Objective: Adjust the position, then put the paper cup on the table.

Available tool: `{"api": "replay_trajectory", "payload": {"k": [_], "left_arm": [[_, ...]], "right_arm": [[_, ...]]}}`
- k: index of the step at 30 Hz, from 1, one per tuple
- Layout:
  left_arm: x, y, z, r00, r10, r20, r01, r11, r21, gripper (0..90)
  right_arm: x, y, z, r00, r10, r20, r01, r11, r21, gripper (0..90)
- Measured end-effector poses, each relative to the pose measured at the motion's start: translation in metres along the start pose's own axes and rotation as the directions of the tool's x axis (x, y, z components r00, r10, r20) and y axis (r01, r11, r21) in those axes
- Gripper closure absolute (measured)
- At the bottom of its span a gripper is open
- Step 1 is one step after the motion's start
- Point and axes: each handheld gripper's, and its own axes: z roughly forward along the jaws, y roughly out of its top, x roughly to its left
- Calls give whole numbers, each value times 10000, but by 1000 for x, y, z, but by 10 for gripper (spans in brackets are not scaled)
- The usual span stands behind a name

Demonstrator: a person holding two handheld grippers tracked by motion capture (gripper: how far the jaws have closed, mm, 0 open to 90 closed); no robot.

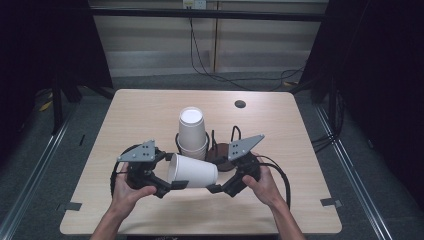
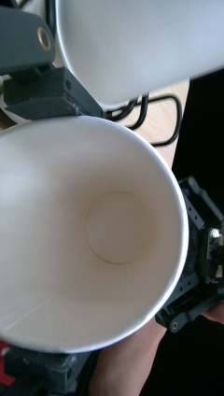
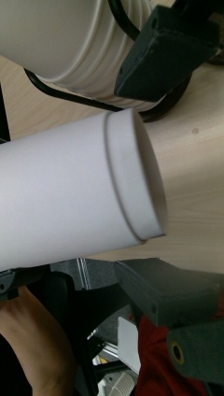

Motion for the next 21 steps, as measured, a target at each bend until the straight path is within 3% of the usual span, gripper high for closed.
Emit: {"api": "replay_trajectory", "payload": {"k": [7, 21], "left_arm": [[4, 1, -7, 9983, -36, -580, 47, 9998, 185, 133], [7, -1, -14, 9942, -135, -1064, 221, 9966, 795, 132]], "right_arm": [[-2, -1, -5, 9998, 47, 175, -43, 9997, -243, 136], [-4, -3, -13, 9980, 162, 608, -130, 9985, -527, 136]]}}
